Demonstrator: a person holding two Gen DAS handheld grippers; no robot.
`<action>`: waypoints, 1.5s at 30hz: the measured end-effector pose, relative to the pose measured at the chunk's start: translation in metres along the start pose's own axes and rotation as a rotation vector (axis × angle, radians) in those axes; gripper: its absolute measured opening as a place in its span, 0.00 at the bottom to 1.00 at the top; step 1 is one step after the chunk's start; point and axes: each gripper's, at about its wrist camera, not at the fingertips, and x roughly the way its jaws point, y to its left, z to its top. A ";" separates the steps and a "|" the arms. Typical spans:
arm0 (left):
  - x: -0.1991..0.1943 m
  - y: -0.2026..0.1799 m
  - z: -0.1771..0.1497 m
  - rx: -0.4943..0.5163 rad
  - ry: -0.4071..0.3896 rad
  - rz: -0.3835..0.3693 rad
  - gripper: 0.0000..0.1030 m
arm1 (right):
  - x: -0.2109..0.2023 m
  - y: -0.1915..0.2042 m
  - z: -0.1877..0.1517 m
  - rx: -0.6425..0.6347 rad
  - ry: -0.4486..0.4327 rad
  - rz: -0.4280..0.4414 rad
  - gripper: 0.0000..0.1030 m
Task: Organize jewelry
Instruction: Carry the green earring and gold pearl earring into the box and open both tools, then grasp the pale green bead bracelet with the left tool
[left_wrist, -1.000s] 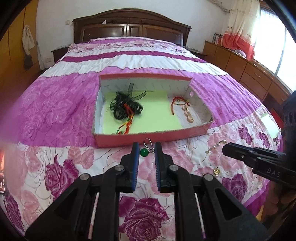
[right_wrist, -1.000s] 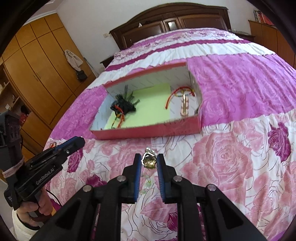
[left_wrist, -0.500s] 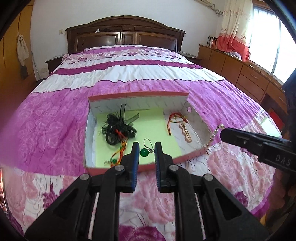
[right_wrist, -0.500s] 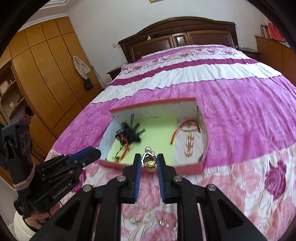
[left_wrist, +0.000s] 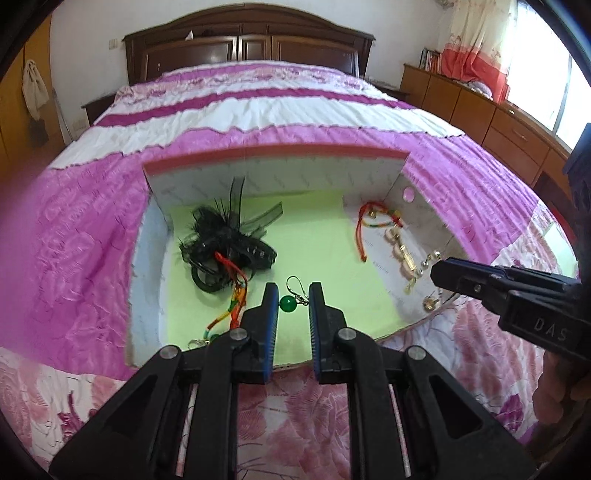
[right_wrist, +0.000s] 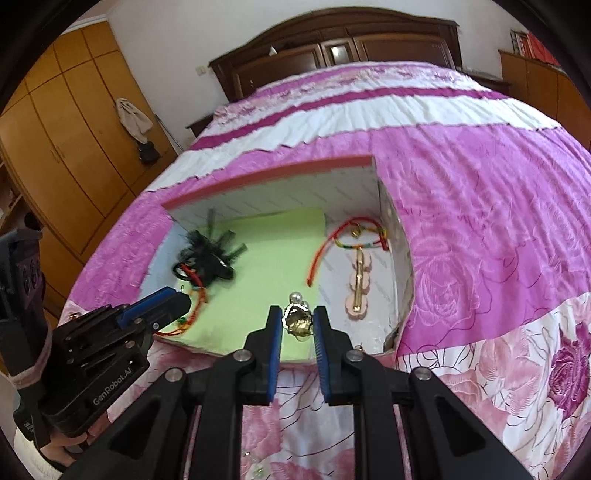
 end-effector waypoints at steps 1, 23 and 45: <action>0.004 0.001 -0.001 -0.002 0.010 0.001 0.08 | 0.003 -0.002 0.000 0.003 0.009 -0.004 0.18; 0.025 0.013 -0.006 -0.052 0.087 0.042 0.18 | 0.027 -0.012 0.000 0.048 0.053 -0.014 0.21; -0.043 -0.003 -0.017 -0.039 0.037 -0.040 0.23 | -0.056 0.000 -0.027 0.035 -0.044 0.007 0.26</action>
